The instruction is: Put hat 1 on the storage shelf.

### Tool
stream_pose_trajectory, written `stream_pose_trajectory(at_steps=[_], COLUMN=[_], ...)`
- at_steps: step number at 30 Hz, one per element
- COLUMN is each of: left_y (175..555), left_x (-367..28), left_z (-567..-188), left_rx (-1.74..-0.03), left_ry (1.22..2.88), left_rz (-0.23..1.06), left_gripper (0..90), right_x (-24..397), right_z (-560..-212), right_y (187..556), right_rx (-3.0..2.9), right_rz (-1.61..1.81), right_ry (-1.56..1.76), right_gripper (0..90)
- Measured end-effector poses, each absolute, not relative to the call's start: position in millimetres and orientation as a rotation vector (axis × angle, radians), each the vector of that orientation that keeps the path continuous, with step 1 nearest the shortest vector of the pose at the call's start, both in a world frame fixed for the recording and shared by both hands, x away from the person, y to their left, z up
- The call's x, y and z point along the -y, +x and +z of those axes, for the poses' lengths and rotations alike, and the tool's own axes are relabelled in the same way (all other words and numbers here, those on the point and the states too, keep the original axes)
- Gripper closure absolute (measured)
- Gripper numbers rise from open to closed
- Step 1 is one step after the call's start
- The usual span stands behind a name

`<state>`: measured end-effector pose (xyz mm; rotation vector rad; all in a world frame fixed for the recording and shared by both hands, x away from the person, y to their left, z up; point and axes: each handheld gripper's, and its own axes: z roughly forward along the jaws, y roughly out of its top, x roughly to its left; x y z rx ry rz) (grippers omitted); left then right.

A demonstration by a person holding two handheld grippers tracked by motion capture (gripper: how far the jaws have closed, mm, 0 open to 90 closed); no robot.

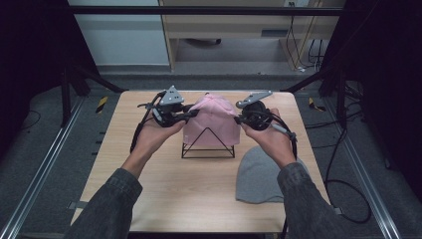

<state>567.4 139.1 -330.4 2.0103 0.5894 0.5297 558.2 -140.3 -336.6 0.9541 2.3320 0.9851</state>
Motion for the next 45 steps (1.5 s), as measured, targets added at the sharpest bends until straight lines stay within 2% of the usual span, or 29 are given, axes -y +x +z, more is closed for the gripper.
stream_pose_trajectory(at_steps=[14, 30, 45], left_y=[559, 542, 551], left_x=[-144, -153, -156], left_z=[-339, -336, -371], left_rx=[-0.582, -0.548, -0.599], left_ry=[2.003, 1.987, 2.033], left_rz=[0.507, 0.471, 0.466], left_gripper=[76.1, 75.8, 74.8], right_x=[136, 139, 125], right_z=[-349, -341, -371], right_y=[551, 533, 546], right_rx=[-2.364, -2.391, -2.439], right_rz=[0.983, 1.035, 0.954], right_ry=[0.926, 0.887, 0.911], right_gripper=[87.1, 87.0, 87.0])
